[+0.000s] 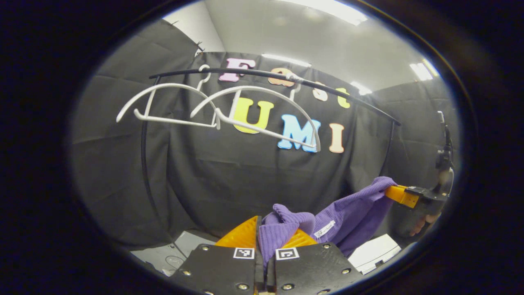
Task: Grasp the clothes on the hanger with both hands and then place them into the laundry hamper below.
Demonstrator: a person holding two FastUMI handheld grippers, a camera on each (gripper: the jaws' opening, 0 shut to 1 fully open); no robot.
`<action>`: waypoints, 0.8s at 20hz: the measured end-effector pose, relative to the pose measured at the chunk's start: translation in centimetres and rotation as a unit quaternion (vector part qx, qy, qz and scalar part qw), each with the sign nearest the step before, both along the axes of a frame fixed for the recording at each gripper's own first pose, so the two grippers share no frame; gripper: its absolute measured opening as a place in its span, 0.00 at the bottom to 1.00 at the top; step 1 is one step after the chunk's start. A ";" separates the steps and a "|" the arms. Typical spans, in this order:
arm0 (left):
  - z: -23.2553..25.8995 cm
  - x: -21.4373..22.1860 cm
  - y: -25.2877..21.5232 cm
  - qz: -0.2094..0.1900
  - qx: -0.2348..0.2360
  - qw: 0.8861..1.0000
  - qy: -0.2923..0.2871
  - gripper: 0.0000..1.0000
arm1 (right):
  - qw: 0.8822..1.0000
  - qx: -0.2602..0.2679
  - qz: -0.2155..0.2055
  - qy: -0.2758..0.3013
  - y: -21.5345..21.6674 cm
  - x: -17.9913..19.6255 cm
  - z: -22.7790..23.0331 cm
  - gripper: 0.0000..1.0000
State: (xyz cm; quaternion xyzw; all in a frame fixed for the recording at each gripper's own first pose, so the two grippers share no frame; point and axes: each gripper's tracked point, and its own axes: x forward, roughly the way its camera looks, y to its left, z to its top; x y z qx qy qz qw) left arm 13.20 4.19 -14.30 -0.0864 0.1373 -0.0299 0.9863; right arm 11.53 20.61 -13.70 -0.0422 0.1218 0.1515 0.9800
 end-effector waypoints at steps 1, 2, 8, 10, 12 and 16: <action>-1.1 -0.7 0.3 -0.009 0.001 1.000 0.009 0.04 | 1.000 0.000 -0.006 0.011 0.0 -1.4 -0.8 0.00; -2.4 -1.2 0.8 -0.017 0.000 1.000 0.020 0.04 | 1.000 -0.003 -0.012 0.024 -0.1 -2.6 -1.8 0.00; -9.5 -3.4 1.2 -0.058 0.012 0.995 0.077 0.04 | 0.993 -0.028 -0.046 0.109 -1.2 -6.6 -9.3 0.00; -12.0 -3.3 0.6 -0.077 0.013 0.993 0.094 0.09 | 0.988 -0.033 -0.056 0.137 -1.7 -7.3 -12.0 0.00; -15.7 -3.3 -0.1 -0.095 0.016 0.989 0.111 0.09 | 0.984 -0.043 -0.066 0.162 -2.2 -8.4 -14.7 0.00; -24.1 -4.2 -0.9 -0.114 0.026 0.979 0.167 0.04 | 0.972 -0.066 -0.076 0.213 -3.0 -10.1 -20.4 0.00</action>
